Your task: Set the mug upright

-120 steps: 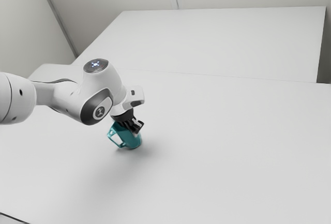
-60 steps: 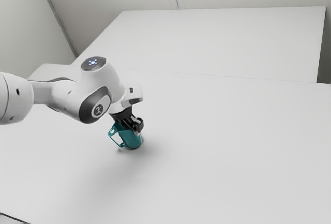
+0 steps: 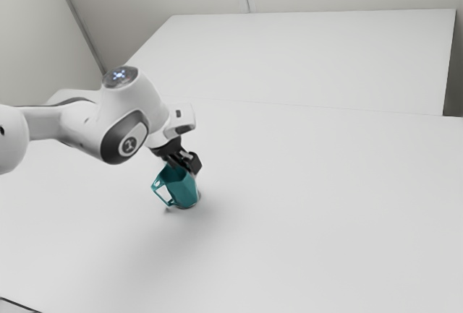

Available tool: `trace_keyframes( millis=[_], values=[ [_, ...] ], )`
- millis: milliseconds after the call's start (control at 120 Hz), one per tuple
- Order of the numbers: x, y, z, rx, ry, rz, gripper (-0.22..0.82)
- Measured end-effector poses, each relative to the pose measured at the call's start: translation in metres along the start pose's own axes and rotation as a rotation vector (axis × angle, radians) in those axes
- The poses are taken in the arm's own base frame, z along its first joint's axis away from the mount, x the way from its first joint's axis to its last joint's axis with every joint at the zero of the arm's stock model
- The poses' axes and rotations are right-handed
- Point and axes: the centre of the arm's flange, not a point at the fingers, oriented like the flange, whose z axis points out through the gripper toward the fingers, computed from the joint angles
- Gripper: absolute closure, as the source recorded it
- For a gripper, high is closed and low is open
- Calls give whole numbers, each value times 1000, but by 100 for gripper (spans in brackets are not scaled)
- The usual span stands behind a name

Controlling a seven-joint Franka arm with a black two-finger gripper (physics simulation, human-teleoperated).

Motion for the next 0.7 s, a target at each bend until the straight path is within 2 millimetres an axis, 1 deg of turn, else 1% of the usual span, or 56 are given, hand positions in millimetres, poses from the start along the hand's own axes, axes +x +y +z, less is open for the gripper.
trace_keyframes(
  millis=[75, 108, 200, 258, 392, 458, 567, 658, 700],
  values=[
    [4, 0, -11, 1, 18, -1, 22],
    [10, -2, -20, 2, 33, -4, 21],
    [43, -10, -61, 7, 78, -18, 19],
    [64, -15, -77, 3, 73, -32, 16],
    [104, -24, -98, -41, 8, -75, 10],
    [118, -27, -104, -68, -40, -94, 8],
    [129, -32, -110, -103, -118, -114, 5],
    [129, -36, -113, -122, -185, -125, 3],
    [127, -41, -114, -130, -215, -136, 2]
  ],
)
